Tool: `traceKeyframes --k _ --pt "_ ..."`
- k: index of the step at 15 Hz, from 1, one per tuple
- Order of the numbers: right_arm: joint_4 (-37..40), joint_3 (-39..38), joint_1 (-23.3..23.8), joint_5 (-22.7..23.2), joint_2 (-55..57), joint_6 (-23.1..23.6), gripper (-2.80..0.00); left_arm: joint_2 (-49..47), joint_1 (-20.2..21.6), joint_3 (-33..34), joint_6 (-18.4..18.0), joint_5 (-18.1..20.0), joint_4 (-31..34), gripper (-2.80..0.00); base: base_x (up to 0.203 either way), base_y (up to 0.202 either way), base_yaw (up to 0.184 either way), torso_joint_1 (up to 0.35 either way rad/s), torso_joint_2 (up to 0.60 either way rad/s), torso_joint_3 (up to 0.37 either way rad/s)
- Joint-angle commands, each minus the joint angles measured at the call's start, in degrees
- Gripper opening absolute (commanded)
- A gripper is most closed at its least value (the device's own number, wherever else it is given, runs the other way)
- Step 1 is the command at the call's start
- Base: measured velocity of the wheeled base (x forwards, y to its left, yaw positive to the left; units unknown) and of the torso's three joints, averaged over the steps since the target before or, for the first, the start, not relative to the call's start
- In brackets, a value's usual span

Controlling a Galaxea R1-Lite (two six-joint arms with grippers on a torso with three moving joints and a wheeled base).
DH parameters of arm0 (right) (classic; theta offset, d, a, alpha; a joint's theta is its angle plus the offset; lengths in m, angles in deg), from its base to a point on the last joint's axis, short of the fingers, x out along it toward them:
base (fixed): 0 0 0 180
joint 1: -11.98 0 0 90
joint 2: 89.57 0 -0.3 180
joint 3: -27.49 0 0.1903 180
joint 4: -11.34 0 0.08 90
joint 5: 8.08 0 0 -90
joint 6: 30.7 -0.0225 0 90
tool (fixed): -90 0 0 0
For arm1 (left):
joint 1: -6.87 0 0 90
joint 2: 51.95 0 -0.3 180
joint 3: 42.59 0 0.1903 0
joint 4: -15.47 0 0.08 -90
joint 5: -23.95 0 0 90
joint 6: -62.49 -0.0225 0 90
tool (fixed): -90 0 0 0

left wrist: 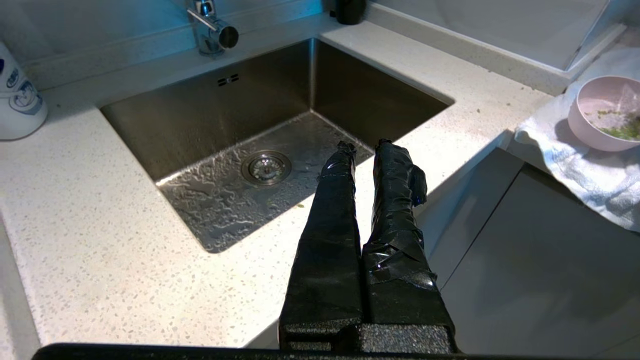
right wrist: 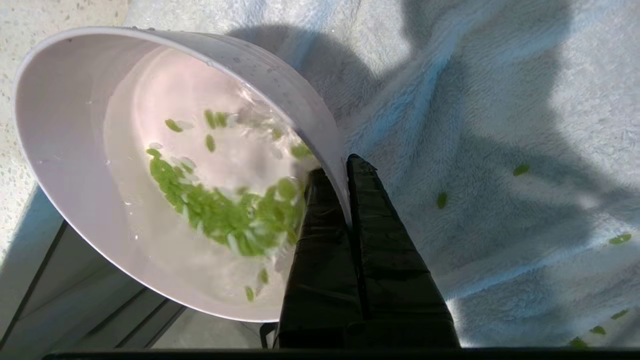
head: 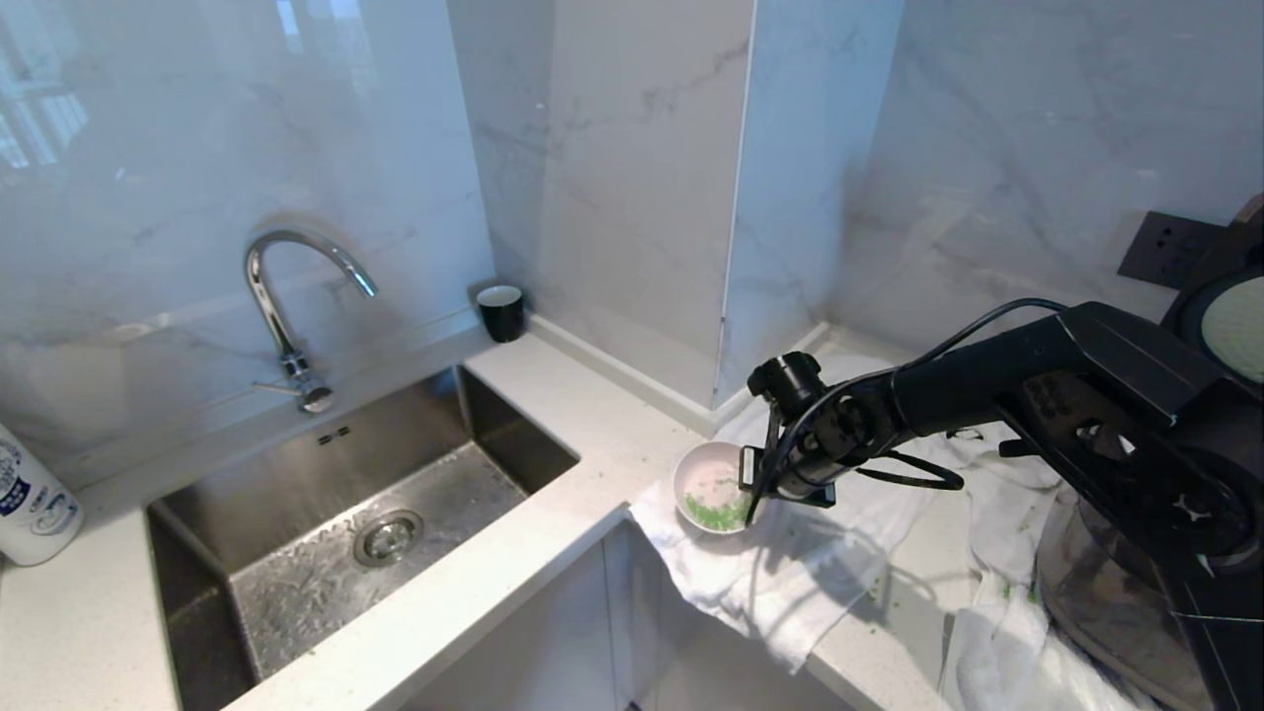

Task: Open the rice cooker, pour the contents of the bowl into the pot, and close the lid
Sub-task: Pick up the bowl on the table

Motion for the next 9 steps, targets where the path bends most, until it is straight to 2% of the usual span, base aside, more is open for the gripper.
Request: traceKeyframes --k 1,9 --pt "0.0 -1.2 0.6 0.1 -1.2 -0.5 -2.8 0.0 0.0 0.0 0.0 0.0 0.0 -2.8 0.0 0.0 0.0 0.0 0.0 0.0" --pt "0.2 -9.9 3.4 7.7 -9.4 -2.9 -2.8 0.0 0.0 0.0 0.0 0.0 0.0 -2.8 0.0 0.0 0.0 0.0 0.0 0.0"
